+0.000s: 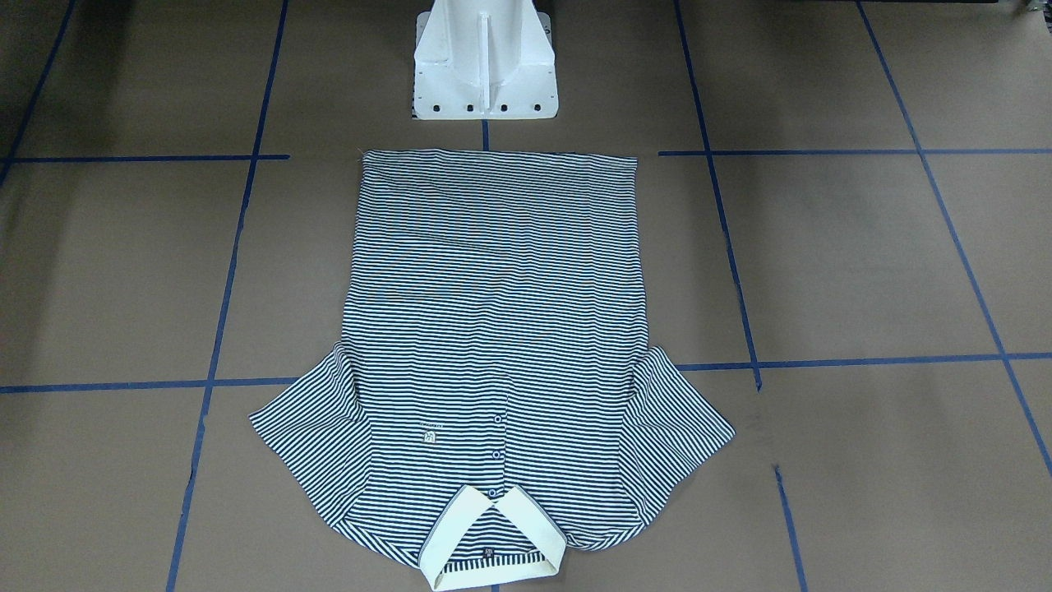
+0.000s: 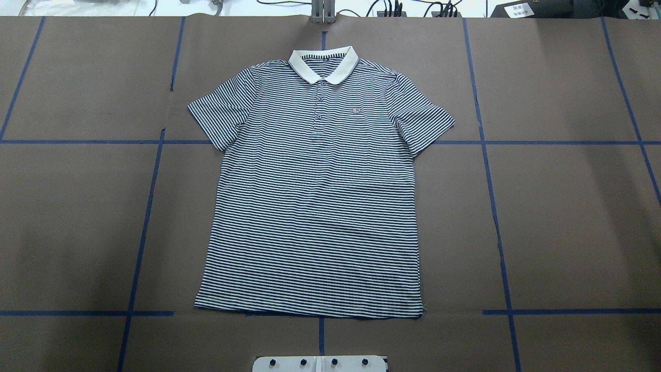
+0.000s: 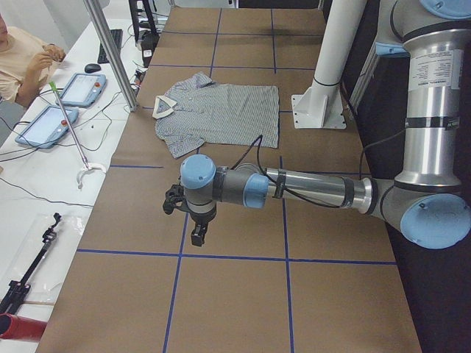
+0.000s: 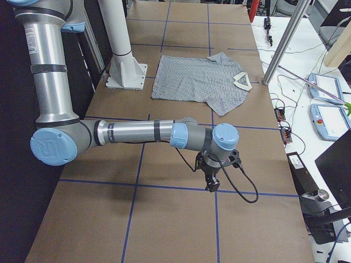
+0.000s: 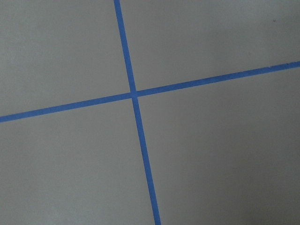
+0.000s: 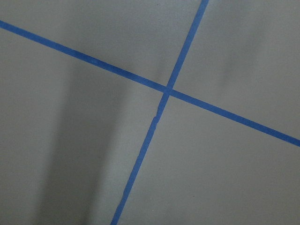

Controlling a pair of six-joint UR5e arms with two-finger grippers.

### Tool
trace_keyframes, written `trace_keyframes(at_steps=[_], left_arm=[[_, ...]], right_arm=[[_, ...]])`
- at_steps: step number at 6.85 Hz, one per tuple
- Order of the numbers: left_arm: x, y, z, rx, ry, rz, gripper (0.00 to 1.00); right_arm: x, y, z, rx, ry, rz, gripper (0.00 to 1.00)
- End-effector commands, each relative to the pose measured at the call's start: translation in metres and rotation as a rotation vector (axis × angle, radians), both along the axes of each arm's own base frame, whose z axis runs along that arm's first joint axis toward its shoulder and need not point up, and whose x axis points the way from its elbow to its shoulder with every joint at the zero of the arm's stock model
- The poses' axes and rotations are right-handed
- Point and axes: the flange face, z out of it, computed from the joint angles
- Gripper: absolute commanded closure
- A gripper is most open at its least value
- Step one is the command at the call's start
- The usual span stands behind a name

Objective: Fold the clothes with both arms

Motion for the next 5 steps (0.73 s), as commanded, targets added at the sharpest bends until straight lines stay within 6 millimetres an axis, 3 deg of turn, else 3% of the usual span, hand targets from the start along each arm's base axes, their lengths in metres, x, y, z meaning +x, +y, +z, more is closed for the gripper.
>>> trace_keyframes(at_steps=[1,2,3,4,5], left_arm=[[0.001,-0.004,0.005,0.117,0.011,-0.001,0.0],[0.001,-0.007,-0.007,0.156,0.012,-0.001,0.0],[0.002,-0.011,-0.006,0.148,0.016,-0.005,0.0],[0.002,-0.012,-0.025,0.186,0.021,-0.004,0.0],[0.003,-0.013,-0.033,0.205,0.028,-0.003,0.0]], right_arm=[[-0.001,-0.002,-0.005,-0.043,-0.025,0.043,0.0],[-0.003,-0.003,-0.006,-0.043,-0.038,0.059,0.0],[-0.007,-0.006,-0.005,-0.013,-0.061,0.058,0.0],[-0.024,-0.012,-0.016,0.057,-0.093,0.028,0.0],[-0.06,-0.019,-0.024,0.129,-0.136,-0.025,0.0]])
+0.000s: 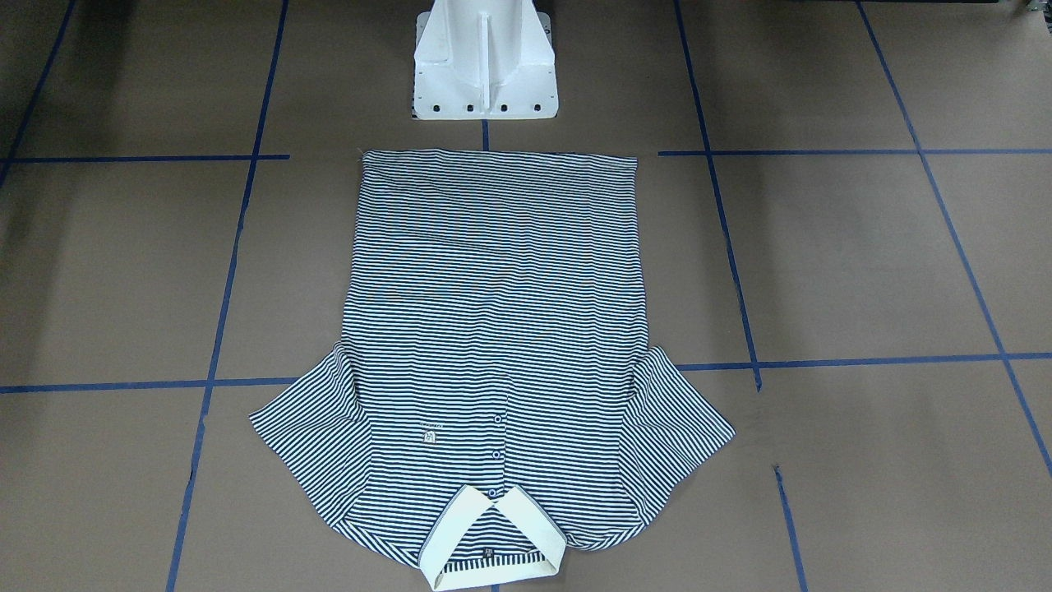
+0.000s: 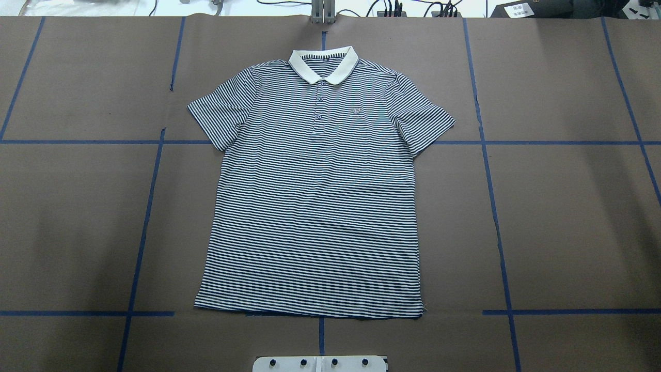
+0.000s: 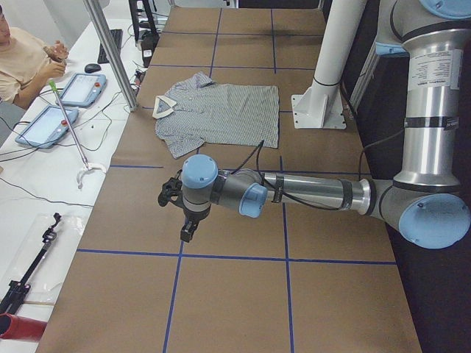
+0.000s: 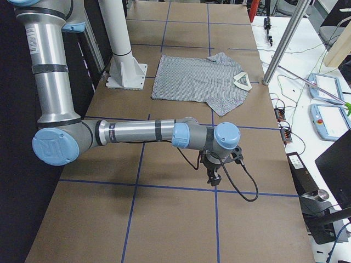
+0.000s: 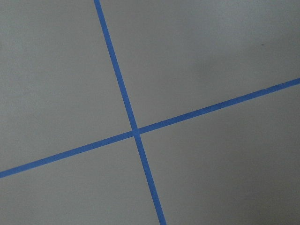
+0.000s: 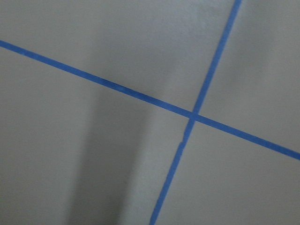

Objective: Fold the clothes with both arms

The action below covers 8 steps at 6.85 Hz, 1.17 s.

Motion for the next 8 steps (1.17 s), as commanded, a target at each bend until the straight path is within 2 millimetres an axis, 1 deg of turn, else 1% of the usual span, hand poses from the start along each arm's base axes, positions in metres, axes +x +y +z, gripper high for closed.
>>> trace_keyframes(at_steps=[1,2,3,4,5,6,7,8], left_arm=[[0.001,-0.006,-0.025,0.03,0.03,-0.038,0.0],[0.003,0.002,-0.033,0.127,0.058,-0.035,0.0],[0.007,0.021,-0.021,0.144,0.129,0.002,0.0],[0.009,0.023,-0.025,0.166,0.162,0.019,0.0],[0.009,0.022,-0.025,0.187,0.166,0.022,0.0],[0.009,0.024,-0.028,0.214,0.181,0.009,0.0],[0.01,0.032,-0.037,0.254,0.21,0.024,0.0],[0.012,0.037,-0.028,0.222,0.233,0.019,0.0]], right_arm=[[-0.064,-0.015,-0.03,0.008,-0.085,0.021,0.0],[-0.106,-0.026,-0.052,0.027,-0.107,0.068,0.0],[-0.15,-0.037,-0.071,-0.003,-0.148,0.133,0.0],[-0.198,-0.053,-0.094,-0.076,-0.171,0.207,0.0],[-0.249,-0.072,-0.126,-0.097,-0.173,0.254,0.0],[-0.293,-0.096,-0.166,-0.132,-0.17,0.317,0.01],[-0.322,-0.102,-0.193,-0.127,-0.169,0.353,0.04],[-0.336,-0.118,-0.206,-0.108,-0.14,0.417,0.04]])
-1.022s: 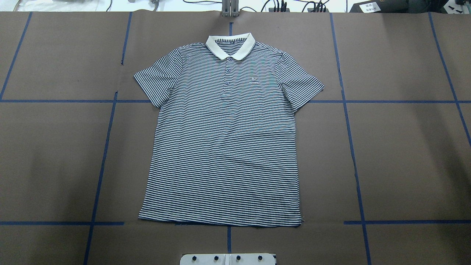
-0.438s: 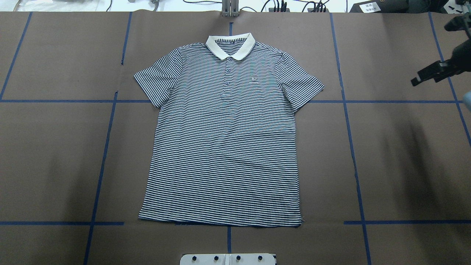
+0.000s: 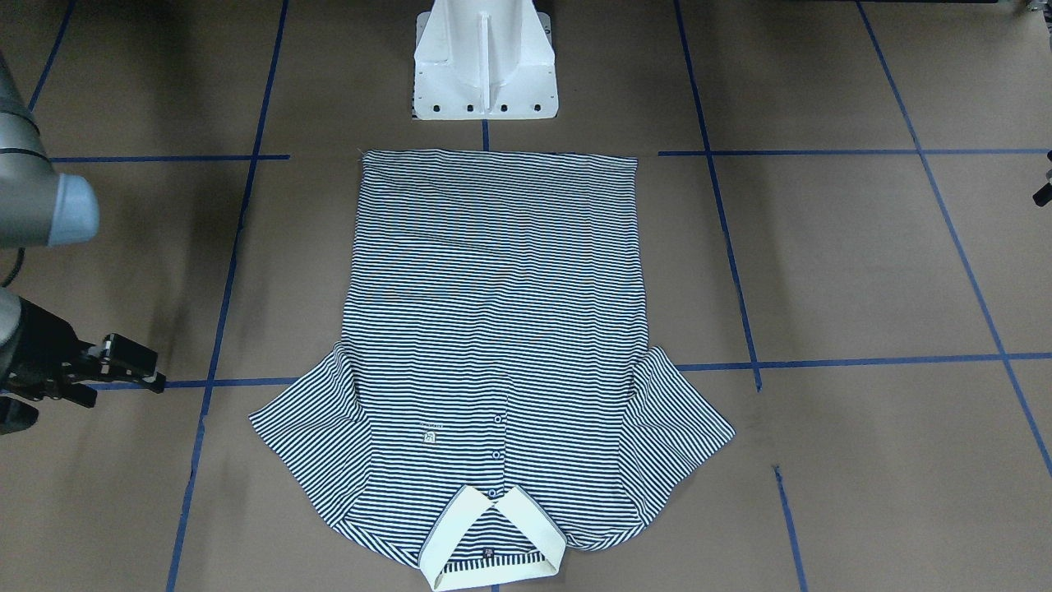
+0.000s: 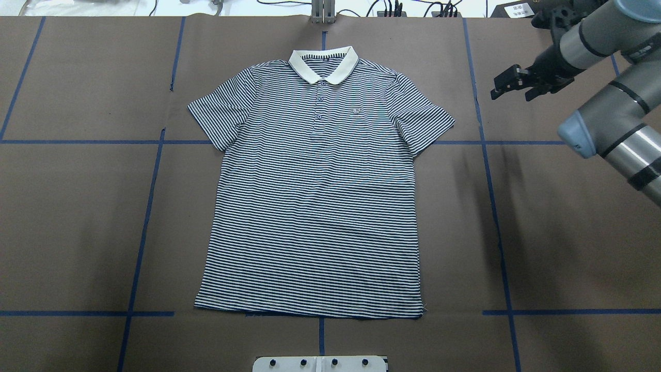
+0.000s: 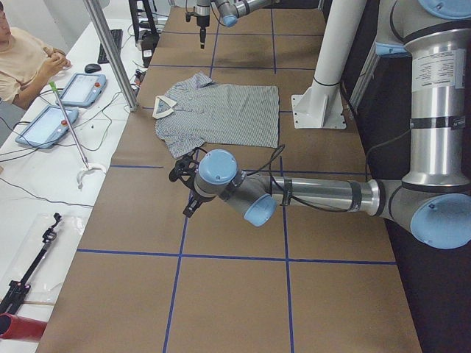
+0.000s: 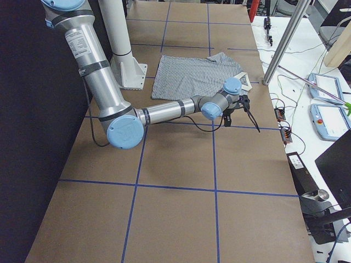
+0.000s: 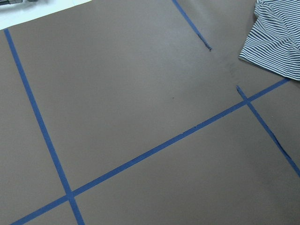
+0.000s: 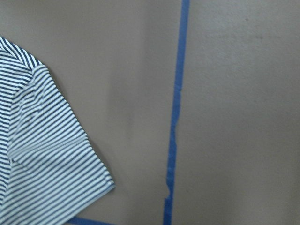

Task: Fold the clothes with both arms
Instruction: 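Move the right gripper toward the shirt's shoulder nearest it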

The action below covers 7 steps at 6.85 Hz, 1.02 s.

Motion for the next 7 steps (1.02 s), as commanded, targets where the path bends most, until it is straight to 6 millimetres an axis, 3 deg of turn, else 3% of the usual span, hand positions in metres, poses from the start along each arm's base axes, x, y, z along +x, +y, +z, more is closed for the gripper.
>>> trace_keyframes(at_steps=[1,2,3,5,7], left_arm=[[0.002,0.008,0.001,-0.003,0.033,0.006,0.0],[0.001,0.008,0.005,-0.007,0.031,0.006,0.0],[0.002,0.008,0.003,-0.004,0.032,0.007,0.0],[0.002,0.008,0.001,-0.001,0.033,0.006,0.0],[0.002,0.008,0.003,-0.006,0.032,0.006,0.0]], right_arm=[[-0.054,-0.021,-0.044,-0.042,0.023,0.159,0.05],[-0.107,-0.014,-0.054,-0.082,0.012,0.27,0.07],[-0.127,-0.003,-0.049,-0.101,0.014,0.282,0.09],[-0.151,0.016,-0.039,-0.116,0.025,0.247,0.12],[-0.158,0.025,-0.024,-0.128,0.046,0.231,0.22]])
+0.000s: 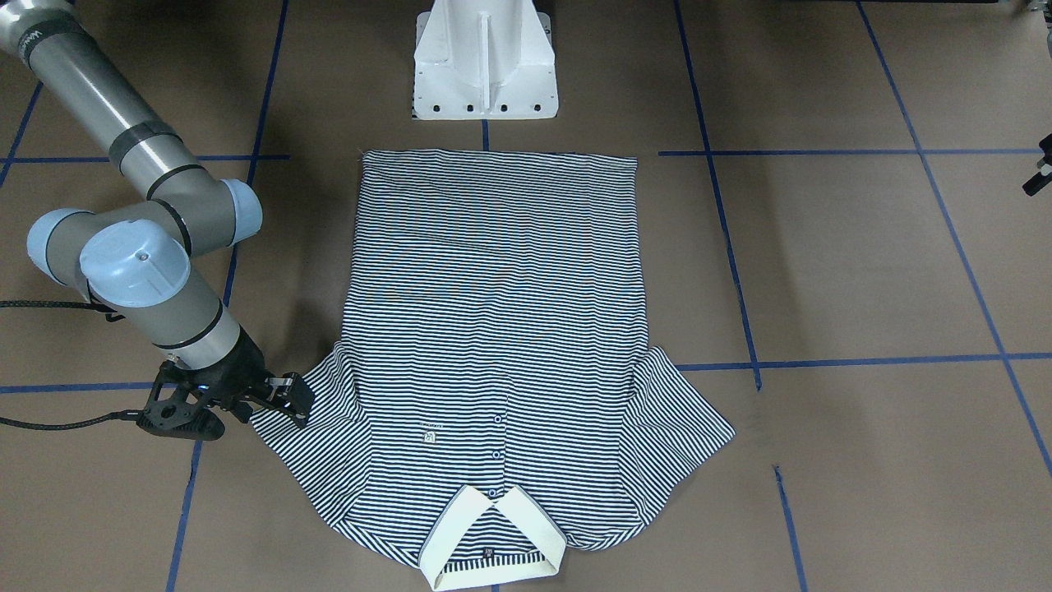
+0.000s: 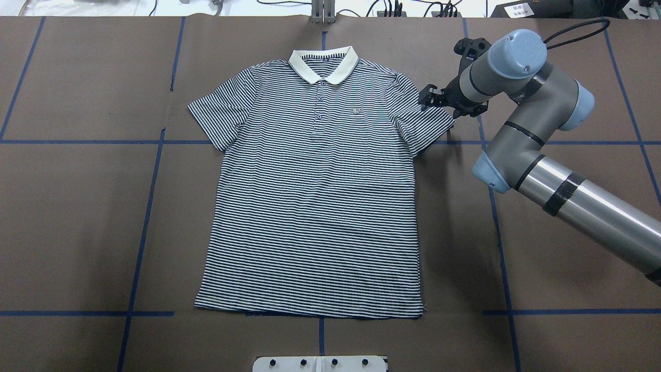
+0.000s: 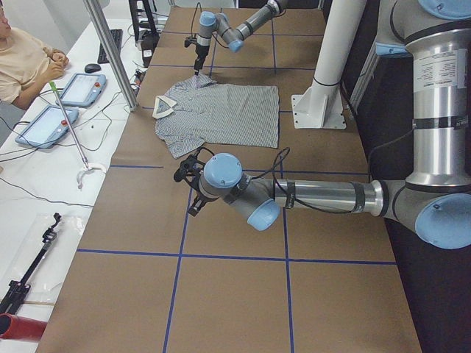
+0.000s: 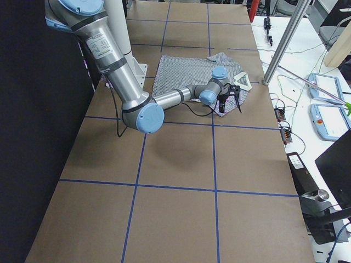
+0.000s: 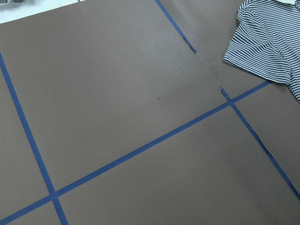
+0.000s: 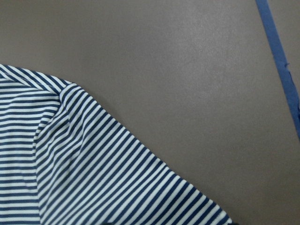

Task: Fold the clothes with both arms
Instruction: 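Move the right gripper toward the shirt's shoulder nearest it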

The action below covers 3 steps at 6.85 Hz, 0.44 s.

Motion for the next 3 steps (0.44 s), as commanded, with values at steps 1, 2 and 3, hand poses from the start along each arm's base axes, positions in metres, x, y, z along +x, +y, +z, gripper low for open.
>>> trace_keyframes(at_steps=[1,2,3], left_arm=[[-0.0001,-0.0002,0.0014,-0.003,-0.001,-0.001,0.0],[0.0,-0.0001,0.0013,-0.003,0.0,0.0,0.0],[0.0001,0.0001,-0.0003,0.0,0.001,0.001,0.0]], right_arm=[[-0.0035,0.0048,0.0087,-0.007,0.014,-0.004,0.27],[-0.0019,0.0027,0.0074,0.005,0.022,0.006,0.27],[0.0054,-0.0009,0.0122,0.009,0.033,0.021,0.27]])
